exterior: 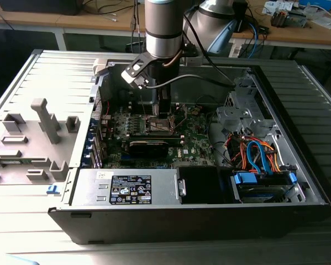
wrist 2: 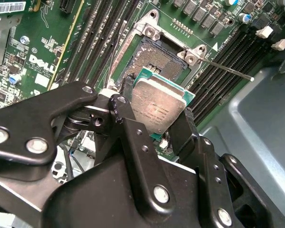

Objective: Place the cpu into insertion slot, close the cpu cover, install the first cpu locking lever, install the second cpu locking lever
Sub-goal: 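Place the cpu into insertion slot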

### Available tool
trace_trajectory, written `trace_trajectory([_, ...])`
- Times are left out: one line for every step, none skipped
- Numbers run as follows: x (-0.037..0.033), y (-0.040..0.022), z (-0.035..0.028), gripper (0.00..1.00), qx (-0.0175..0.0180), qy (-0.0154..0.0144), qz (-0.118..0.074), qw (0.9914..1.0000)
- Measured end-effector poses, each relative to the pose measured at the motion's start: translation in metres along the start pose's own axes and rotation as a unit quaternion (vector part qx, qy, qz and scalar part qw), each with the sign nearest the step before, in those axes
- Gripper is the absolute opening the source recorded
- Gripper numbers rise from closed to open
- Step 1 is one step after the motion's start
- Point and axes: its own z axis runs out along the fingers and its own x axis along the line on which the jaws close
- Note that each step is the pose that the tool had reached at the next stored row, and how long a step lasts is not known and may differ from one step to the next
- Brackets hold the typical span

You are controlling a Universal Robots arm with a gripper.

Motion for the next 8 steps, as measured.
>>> trace_trajectory([-0.0001,-0.0001,0.0005,0.55,0.0,-0.0001,0.0,1.0])
trace_trajectory([-0.0004,-0.0003,0.0013,0.55,0.0,-0.0001,0.0,1.0])
trace_trajectory([-0.0005,-0.0003,0.0023,0.55,0.0,-0.0001,0.0,1.0])
trace_trajectory([-0.0007,-0.0004,0.0027,0.55,0.0,-0.0002,0.0,1.0])
trace_trajectory([-0.0008,-0.0005,0.0033,0.55,0.0,-0.0001,0.0,1.0])
trace_trajectory([-0.0009,-0.0006,0.0039,0.55,0.0,-0.0002,0.0,1.0])
trace_trajectory([-0.001,-0.0006,0.0044,0.55,0.0,-0.0002,0.0,1.0])
trace_trajectory([-0.0012,-0.0007,0.0051,0.55,0.0,-0.0002,0.0,1.0])
